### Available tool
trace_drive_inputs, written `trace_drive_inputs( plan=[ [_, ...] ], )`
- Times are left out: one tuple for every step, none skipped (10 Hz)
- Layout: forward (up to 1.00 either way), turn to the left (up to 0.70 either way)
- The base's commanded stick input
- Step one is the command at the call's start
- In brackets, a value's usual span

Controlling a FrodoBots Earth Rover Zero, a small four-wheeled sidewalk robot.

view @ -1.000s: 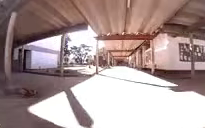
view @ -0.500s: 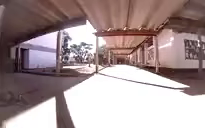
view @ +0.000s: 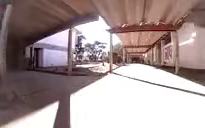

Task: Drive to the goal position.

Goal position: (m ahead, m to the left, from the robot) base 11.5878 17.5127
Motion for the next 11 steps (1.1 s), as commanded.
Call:
trace_drive_inputs(
  plan=[
    [1.00,0.41],
    [1.00,0.41],
    [1.00,0.01],
    [1.00,0.01],
    [1.00,0.01],
    [1.00,0.01],
    [1.00,0.02],
    [1.00,0.07],
    [1.00,0.33],
    [1.00,0.33],
    [1.00,0.41]
  ],
)
